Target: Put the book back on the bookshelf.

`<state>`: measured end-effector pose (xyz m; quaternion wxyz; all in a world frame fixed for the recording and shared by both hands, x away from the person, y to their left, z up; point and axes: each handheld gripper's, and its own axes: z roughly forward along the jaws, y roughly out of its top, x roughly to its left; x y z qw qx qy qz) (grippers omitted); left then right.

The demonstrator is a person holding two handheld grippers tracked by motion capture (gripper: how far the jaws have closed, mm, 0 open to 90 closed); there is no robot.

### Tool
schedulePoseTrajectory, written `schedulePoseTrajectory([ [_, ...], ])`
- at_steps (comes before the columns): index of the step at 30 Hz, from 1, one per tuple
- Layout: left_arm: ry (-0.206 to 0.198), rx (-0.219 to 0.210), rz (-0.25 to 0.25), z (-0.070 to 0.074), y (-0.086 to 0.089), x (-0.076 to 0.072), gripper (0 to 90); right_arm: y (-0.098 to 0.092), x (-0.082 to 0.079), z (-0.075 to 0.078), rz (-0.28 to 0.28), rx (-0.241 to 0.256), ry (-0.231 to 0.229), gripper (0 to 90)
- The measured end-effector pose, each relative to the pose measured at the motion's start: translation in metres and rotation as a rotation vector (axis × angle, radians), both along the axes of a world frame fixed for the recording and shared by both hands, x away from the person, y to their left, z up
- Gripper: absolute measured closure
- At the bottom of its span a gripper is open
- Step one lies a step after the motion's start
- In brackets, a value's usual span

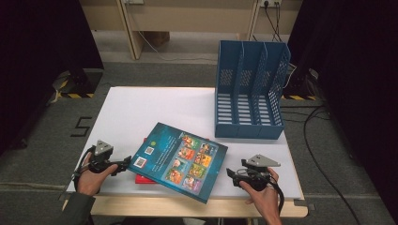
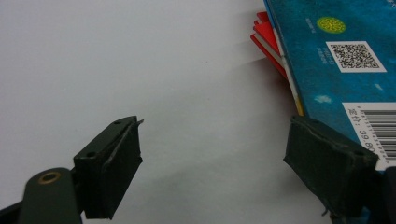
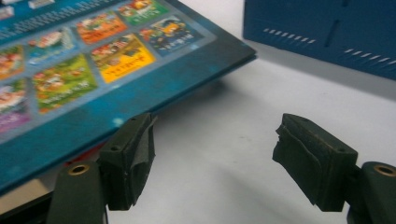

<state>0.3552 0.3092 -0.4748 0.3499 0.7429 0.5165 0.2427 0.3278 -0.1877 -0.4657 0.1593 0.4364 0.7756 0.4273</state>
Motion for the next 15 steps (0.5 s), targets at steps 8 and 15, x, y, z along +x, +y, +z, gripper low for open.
schedulePoseTrajectory([
  [8, 0.008, 0.031, -0.038, 0.005, -0.011, -0.009, 29.1, 0.013, -0.007, -0.003, 0.062, 0.137, 0.053, 27.9],
  [15, 0.008, 0.020, -0.084, 0.007, -0.025, -0.015, 23.9, 0.023, -0.007, -0.012, 0.106, 0.194, 0.125, 25.8],
])
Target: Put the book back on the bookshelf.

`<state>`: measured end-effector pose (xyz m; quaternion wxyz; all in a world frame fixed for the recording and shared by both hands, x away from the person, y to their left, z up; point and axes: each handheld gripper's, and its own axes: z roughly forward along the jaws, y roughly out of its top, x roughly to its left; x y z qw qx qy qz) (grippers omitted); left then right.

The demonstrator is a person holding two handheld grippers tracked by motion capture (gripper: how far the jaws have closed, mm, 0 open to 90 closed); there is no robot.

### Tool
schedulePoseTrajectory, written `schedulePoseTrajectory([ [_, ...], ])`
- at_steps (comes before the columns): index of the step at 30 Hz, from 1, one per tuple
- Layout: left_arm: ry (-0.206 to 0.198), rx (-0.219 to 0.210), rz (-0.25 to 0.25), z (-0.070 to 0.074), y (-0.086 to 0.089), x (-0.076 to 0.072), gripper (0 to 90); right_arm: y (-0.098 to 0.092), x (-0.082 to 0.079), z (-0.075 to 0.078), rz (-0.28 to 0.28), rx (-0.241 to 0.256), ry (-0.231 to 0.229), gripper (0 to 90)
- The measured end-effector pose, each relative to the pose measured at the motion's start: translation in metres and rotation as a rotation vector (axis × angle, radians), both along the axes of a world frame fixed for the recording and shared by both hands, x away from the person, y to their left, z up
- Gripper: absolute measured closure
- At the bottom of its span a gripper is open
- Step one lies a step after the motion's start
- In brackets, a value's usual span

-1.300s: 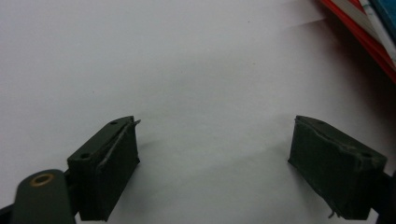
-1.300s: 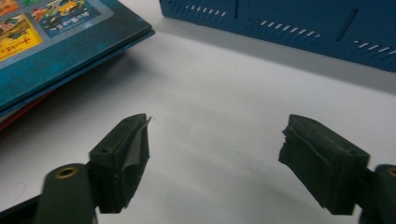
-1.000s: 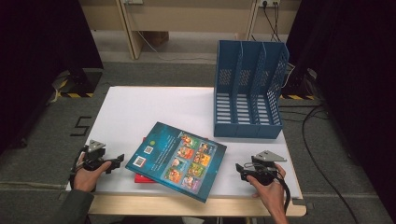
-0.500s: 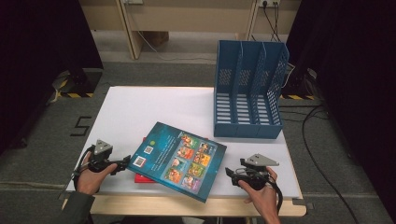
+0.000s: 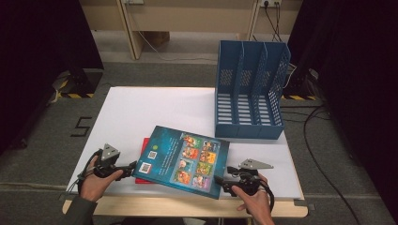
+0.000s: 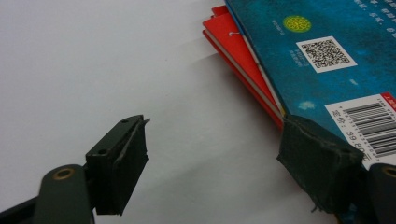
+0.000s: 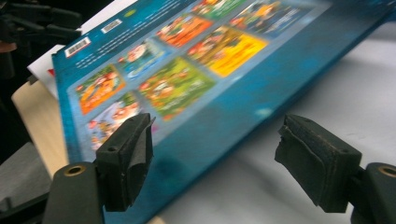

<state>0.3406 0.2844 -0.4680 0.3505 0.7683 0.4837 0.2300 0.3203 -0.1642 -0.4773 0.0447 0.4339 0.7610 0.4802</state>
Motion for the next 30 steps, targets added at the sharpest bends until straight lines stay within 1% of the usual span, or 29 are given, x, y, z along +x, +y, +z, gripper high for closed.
schedulePoseTrajectory([
  [2, -0.002, 0.002, -0.006, 0.000, -0.003, -0.001, 25.3, 0.001, 0.000, -0.002, 0.006, 0.005, 0.017, 24.0],
  [3, -0.004, 0.004, -0.009, 0.000, -0.004, -0.001, 25.2, 0.002, -0.001, -0.003, 0.003, 0.006, 0.023, 21.6],
  [4, -0.006, 0.005, -0.009, 0.000, -0.005, -0.002, 25.2, 0.003, 0.000, -0.003, 0.000, 0.003, 0.026, 21.3],
  [5, -0.006, 0.005, -0.009, 0.000, -0.006, -0.002, 25.1, 0.002, 0.000, -0.004, 0.003, 0.006, 0.041, 22.4],
  [7, -0.007, 0.010, -0.009, 0.001, -0.007, -0.002, 25.6, 0.002, 0.000, -0.007, 0.010, 0.043, 0.070, 24.0],
  [11, -0.004, 0.007, -0.019, 0.001, -0.008, -0.004, 31.7, 0.004, 0.000, -0.007, 0.027, 0.047, 0.084, 22.8],
  [12, -0.003, 0.007, -0.019, 0.001, -0.009, -0.004, 33.0, 0.005, 0.000, -0.007, 0.027, 0.049, 0.083, 22.6],
  [14, 0.000, 0.003, -0.022, 0.001, -0.009, -0.005, 36.1, 0.005, -0.001, -0.006, 0.025, 0.053, 0.094, 23.4],
  [17, 0.007, -0.007, -0.025, 0.001, -0.010, -0.007, 42.8, 0.004, -0.001, -0.004, 0.013, 0.074, 0.097, 24.0],
  [20, 0.012, -0.015, -0.025, 0.001, -0.010, -0.007, 44.5, 0.002, -0.002, 0.000, 0.002, 0.106, 0.091, 25.3],
  [23, 0.013, -0.017, -0.021, 0.001, -0.012, -0.008, 47.2, 0.000, -0.003, 0.005, -0.011, 0.146, 0.071, 26.7],
  [25, 0.011, -0.007, -0.024, 0.002, -0.014, -0.009, 50.3, -0.001, -0.003, 0.010, -0.020, 0.181, 0.062, 29.4],
  [27, 0.010, 0.001, -0.025, 0.003, -0.015, -0.009, 51.8, -0.002, -0.002, 0.012, -0.015, 0.199, 0.052, 30.0],
  [28, 0.012, -0.002, -0.025, 0.003, -0.016, -0.010, 51.4, -0.002, -0.002, 0.014, -0.022, 0.211, 0.061, 30.0],
  [29, 0.014, -0.007, -0.023, 0.002, -0.016, -0.010, 51.4, -0.001, -0.001, 0.014, -0.027, 0.222, 0.058, 30.0],
  [30, 0.012, -0.008, -0.026, 0.002, -0.017, -0.010, 51.4, -0.002, -0.001, 0.016, -0.027, 0.233, 0.070, 30.0],
])
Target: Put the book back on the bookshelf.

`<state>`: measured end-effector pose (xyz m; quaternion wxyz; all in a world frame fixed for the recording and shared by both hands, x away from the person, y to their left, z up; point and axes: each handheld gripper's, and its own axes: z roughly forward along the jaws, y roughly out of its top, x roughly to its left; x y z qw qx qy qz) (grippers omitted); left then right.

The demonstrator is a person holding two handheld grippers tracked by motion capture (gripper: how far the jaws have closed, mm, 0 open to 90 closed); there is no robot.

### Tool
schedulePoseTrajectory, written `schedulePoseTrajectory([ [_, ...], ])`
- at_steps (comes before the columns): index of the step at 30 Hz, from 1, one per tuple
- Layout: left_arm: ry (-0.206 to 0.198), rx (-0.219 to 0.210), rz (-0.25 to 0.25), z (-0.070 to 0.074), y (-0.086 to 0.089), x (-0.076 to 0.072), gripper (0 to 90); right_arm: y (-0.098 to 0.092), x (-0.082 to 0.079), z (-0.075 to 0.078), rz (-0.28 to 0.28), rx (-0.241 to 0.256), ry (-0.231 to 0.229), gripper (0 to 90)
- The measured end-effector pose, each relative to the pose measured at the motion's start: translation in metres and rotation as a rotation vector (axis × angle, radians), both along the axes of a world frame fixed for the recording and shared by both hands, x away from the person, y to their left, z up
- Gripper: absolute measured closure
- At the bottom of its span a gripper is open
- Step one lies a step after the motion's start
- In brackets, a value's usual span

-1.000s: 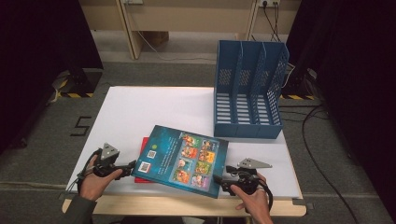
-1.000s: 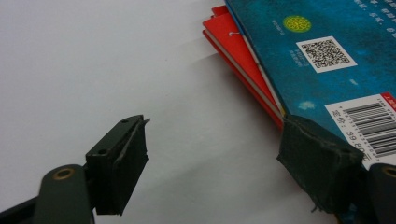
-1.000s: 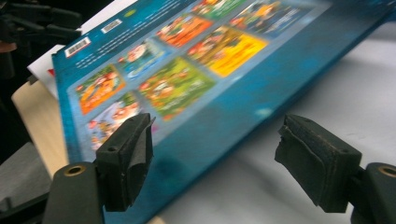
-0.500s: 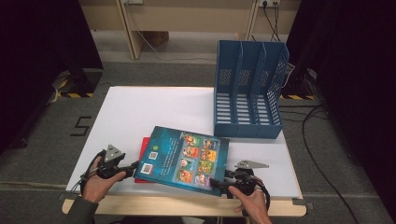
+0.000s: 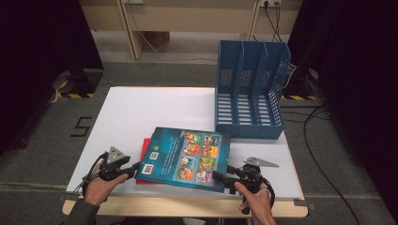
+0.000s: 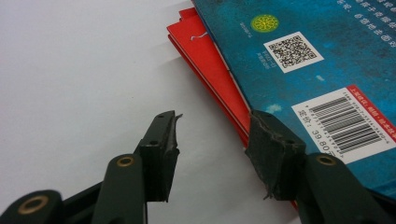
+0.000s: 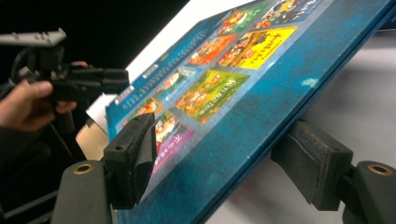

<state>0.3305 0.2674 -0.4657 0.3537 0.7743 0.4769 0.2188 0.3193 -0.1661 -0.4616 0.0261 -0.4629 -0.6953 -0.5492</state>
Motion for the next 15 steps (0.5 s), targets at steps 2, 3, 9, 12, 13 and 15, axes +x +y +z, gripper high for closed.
schedulePoseTrajectory([
  [2, -0.002, 0.002, -0.004, 0.000, -0.003, -0.001, 50.8, -0.001, 0.001, 0.002, -0.010, 0.033, -0.001, 30.0],
  [3, -0.007, 0.003, -0.007, 0.000, -0.005, -0.001, 50.8, -0.001, 0.001, 0.004, -0.011, 0.053, 0.008, 30.0],
  [9, -0.030, 0.035, -0.023, 0.000, -0.014, -0.004, 44.1, 0.000, 0.001, 0.016, -0.032, 0.078, -0.001, 30.0],
  [12, -0.037, 0.046, -0.022, 0.001, -0.016, -0.005, 44.1, 0.000, 0.000, 0.021, -0.027, 0.076, -0.002, 33.8],
  [13, -0.040, 0.047, -0.022, 0.001, -0.017, -0.006, 44.4, 0.000, 0.001, 0.022, -0.025, 0.066, -0.015, 38.0],
  [15, -0.044, 0.053, -0.021, 0.001, -0.017, -0.006, 43.4, -0.002, 0.002, 0.026, -0.025, 0.064, -0.037, 47.1],
])
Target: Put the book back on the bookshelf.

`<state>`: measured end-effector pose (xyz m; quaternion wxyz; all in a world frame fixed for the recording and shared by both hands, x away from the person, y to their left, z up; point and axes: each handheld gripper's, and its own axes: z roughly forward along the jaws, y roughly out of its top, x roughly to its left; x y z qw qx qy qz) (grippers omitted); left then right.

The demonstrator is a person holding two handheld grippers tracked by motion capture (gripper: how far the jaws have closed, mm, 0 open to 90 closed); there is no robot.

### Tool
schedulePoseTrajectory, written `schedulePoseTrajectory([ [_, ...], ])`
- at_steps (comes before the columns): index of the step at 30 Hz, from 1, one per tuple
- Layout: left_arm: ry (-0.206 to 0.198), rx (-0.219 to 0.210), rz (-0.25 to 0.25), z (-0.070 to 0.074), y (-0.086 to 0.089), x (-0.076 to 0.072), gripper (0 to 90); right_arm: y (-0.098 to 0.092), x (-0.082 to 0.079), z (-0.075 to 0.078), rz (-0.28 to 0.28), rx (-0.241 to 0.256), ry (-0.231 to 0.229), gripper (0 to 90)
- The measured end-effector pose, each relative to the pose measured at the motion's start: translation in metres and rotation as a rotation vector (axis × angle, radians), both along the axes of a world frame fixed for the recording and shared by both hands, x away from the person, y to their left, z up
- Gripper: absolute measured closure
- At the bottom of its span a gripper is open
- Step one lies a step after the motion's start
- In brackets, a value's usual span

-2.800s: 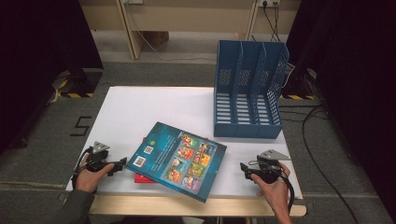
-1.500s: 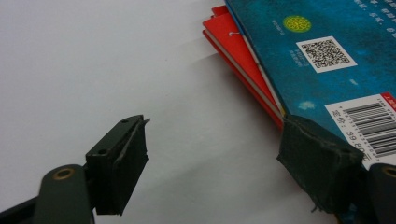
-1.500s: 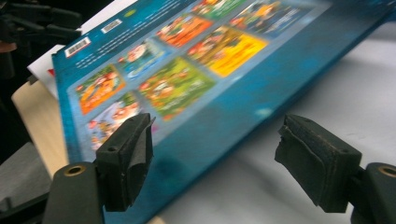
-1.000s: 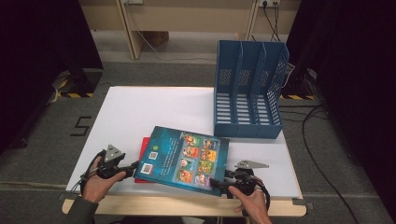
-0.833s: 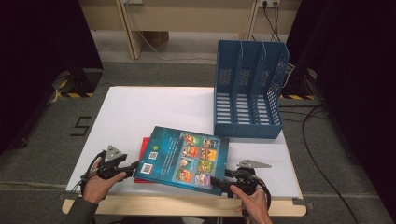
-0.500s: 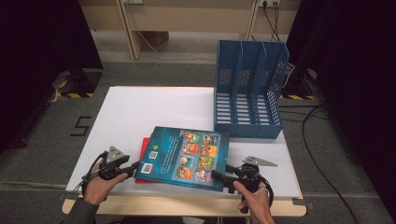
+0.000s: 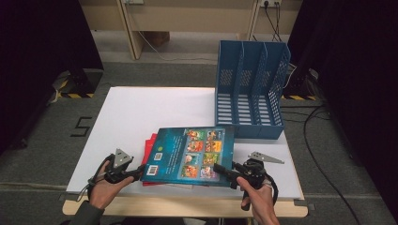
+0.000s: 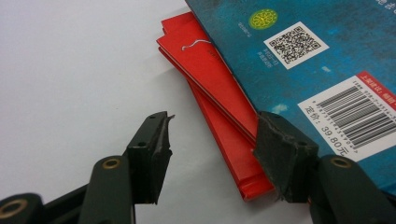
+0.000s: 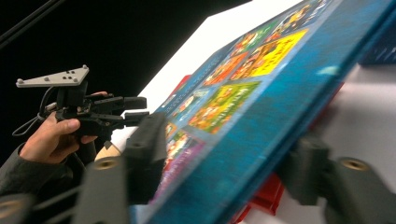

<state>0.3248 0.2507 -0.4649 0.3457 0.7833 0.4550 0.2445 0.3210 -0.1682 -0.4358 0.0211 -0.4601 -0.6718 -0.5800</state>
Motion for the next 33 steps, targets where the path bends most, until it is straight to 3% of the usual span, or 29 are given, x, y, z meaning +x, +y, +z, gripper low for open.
schedulePoseTrajectory([
  [4, -0.017, 0.012, -0.003, 0.000, -0.003, -0.001, 41.5, 0.000, 0.003, 0.008, 0.001, -0.033, -0.025, 50.8],
  [10, -0.019, 0.013, -0.003, 0.001, -0.006, -0.003, 43.9, 0.006, 0.005, 0.020, -0.006, -0.023, -0.037, 47.8],
  [15, -0.022, 0.017, 0.002, 0.000, -0.006, -0.002, 42.5, 0.013, 0.005, 0.033, 0.065, -0.058, -0.045, 41.2],
  [18, -0.029, 0.022, 0.005, 0.000, -0.007, -0.003, 41.9, 0.016, 0.004, 0.036, 0.108, -0.068, -0.018, 39.6],
  [22, -0.035, 0.033, 0.002, 0.001, -0.008, -0.003, 42.3, 0.017, 0.004, 0.038, 0.104, -0.132, -0.053, 47.1],
  [26, -0.036, 0.024, -0.002, 0.001, -0.009, -0.004, 41.9, 0.013, 0.010, 0.037, 0.073, -0.061, -0.034, 51.1],
  [29, -0.043, 0.024, -0.012, 0.001, -0.012, -0.005, 40.2, 0.012, 0.016, 0.042, 0.057, -0.037, -0.034, 51.0],
  [33, -0.052, 0.034, -0.015, 0.002, -0.019, -0.007, 44.1, 0.013, 0.020, 0.051, 0.047, 0.034, -0.023, 42.9],
])
